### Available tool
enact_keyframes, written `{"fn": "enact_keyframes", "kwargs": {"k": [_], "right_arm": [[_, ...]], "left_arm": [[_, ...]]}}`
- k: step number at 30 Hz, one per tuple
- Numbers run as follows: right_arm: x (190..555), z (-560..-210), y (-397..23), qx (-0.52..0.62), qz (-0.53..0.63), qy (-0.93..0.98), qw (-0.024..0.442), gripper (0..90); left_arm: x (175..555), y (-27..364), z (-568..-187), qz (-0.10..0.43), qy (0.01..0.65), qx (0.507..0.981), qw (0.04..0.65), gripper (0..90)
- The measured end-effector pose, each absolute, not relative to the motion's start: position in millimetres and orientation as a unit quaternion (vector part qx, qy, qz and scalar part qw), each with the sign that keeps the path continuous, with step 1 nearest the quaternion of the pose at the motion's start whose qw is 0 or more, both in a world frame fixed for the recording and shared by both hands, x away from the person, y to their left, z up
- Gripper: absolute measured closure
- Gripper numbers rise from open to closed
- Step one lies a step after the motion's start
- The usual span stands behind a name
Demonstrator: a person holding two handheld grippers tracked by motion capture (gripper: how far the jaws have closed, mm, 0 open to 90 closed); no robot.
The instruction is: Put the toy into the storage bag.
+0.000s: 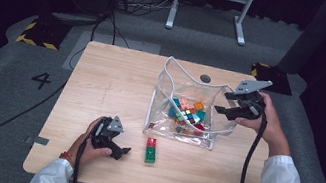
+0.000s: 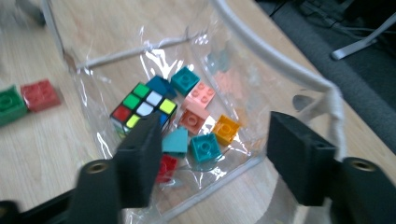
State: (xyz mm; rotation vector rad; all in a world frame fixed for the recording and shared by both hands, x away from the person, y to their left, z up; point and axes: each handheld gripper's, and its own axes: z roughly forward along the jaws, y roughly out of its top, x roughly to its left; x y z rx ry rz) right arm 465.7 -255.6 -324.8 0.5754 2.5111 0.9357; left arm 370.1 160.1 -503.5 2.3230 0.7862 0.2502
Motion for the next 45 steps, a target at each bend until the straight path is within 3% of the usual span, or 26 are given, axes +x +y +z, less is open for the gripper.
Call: {"fn": "enact_keyframes", "kwargs": {"k": [9, 23, 29, 45], "right_arm": [[438, -315, -277, 0.235, 0.408, 0.854, 0.220, 25.8], [397, -319, -318, 0.253, 0.442, 0.822, 0.253, 23.7], [382, -335, -329, 0.256, 0.444, 0.818, 0.261, 23.3], [352, -411, -330, 0.271, 0.447, 0.824, 0.219, 25.7]], "left_arm": [[370, 160, -503, 0.096, 0.301, 0.889, 0.332, 0.0], [370, 160, -503, 0.096, 0.301, 0.889, 0.332, 0.0], [370, 160, -503, 0.096, 0.300, 0.889, 0.331, 0.0], [370, 160, -504, 0.095, 0.302, 0.888, 0.332, 0.0]]}}
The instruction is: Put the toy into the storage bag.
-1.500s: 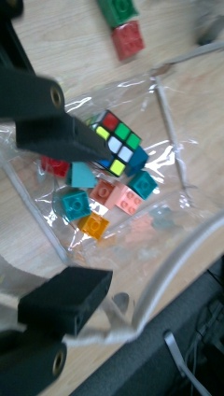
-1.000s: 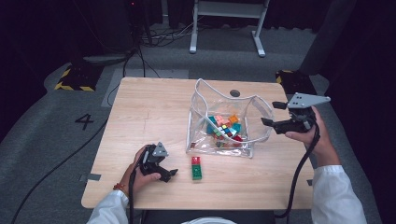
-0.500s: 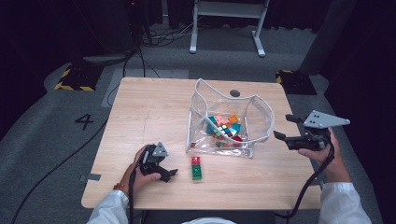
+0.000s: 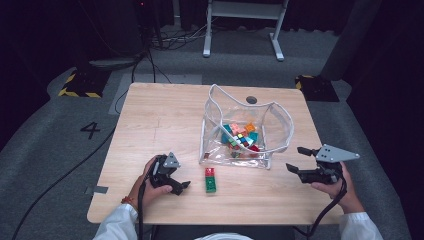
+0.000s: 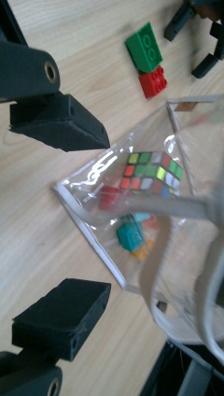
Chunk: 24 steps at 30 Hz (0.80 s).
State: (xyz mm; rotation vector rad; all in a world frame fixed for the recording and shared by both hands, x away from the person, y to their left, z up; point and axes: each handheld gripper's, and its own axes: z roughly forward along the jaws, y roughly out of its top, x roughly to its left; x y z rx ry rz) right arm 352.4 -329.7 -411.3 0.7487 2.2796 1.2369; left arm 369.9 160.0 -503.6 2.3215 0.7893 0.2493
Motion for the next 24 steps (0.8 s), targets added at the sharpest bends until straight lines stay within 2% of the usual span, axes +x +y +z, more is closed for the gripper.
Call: {"fn": "enact_keyframes", "kwargs": {"k": [13, 24], "right_arm": [[332, -463, -302, 0.252, 0.431, 0.852, 0.159, 26.6], [330, -483, -254, 0.201, 0.413, 0.882, 0.108, 27.2]], "left_arm": [[370, 160, -504, 0.095, 0.303, 0.888, 0.332, 0.0], [370, 160, -504, 0.095, 0.303, 0.888, 0.332, 0.0]]}}
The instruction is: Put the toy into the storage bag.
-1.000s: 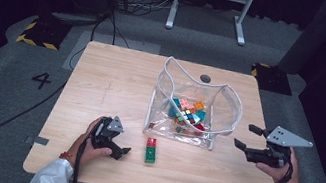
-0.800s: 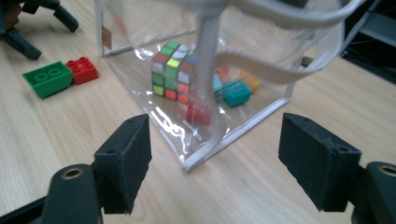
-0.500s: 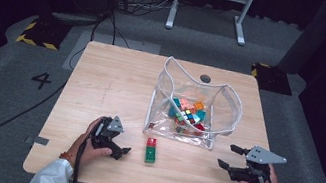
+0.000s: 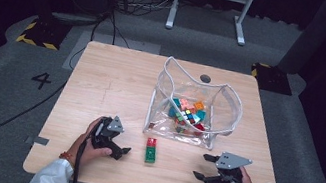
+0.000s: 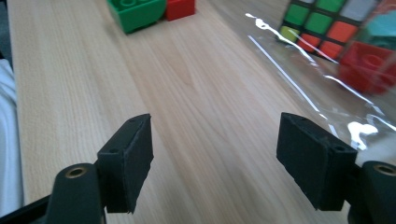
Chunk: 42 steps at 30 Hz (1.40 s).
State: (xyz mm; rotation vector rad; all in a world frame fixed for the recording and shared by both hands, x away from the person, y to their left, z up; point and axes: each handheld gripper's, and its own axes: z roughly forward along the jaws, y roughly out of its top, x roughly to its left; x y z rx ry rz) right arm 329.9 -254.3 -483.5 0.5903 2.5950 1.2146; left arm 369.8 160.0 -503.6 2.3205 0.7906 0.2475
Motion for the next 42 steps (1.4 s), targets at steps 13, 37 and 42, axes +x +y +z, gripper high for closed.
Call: {"fn": "enact_keyframes", "kwargs": {"k": [13, 37, 42], "right_arm": [[322, -499, -191, 0.142, 0.403, 0.901, 0.077, 29.4], [345, -504, -100, 0.139, 0.404, 0.902, 0.068, 27.6], [349, -504, -95, 0.127, 0.403, 0.903, 0.074, 28.1]], "left_arm": [[370, 160, -503, 0.096, 0.301, 0.889, 0.332, 0.0], [370, 160, -504, 0.095, 0.302, 0.889, 0.332, 0.0], [370, 160, -504, 0.095, 0.302, 0.888, 0.332, 0.0]]}}
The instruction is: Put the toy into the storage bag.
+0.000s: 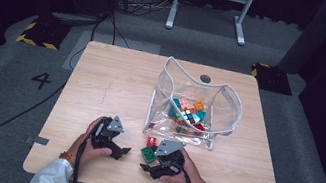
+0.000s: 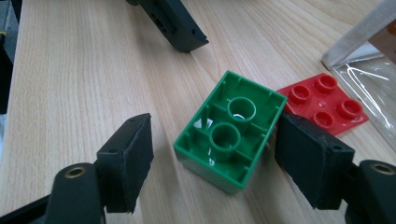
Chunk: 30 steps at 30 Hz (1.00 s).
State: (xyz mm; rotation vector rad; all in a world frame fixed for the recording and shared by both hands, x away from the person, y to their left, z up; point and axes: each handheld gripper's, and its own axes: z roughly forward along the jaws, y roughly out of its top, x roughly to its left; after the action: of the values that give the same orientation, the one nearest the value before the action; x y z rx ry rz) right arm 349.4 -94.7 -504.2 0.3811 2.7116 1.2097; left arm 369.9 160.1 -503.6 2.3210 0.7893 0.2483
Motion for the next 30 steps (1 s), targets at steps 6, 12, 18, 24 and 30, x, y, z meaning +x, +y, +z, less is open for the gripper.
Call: {"fn": "enact_keyframes", "kwargs": {"k": [6, 12, 18, 24, 30], "right_arm": [[348, -504, -94, 0.146, 0.413, 0.896, 0.072, 44.1], [348, -503, -98, 0.152, 0.416, 0.893, 0.075, 58.6], [348, -502, -106, 0.146, 0.416, 0.895, 0.064, 58.8], [347, -497, -122, 0.128, 0.420, 0.896, 0.060, 58.9], [343, -493, -143, 0.118, 0.414, 0.900, 0.063, 58.9]], "left_arm": [[370, 160, -504, 0.094, 0.304, 0.888, 0.332, 0.0], [370, 160, -503, 0.096, 0.301, 0.889, 0.332, 0.0], [370, 160, -503, 0.096, 0.300, 0.889, 0.332, 0.0], [370, 160, -503, 0.096, 0.300, 0.889, 0.332, 0.0], [370, 160, -503, 0.099, 0.300, 0.889, 0.332, 0.1]]}}
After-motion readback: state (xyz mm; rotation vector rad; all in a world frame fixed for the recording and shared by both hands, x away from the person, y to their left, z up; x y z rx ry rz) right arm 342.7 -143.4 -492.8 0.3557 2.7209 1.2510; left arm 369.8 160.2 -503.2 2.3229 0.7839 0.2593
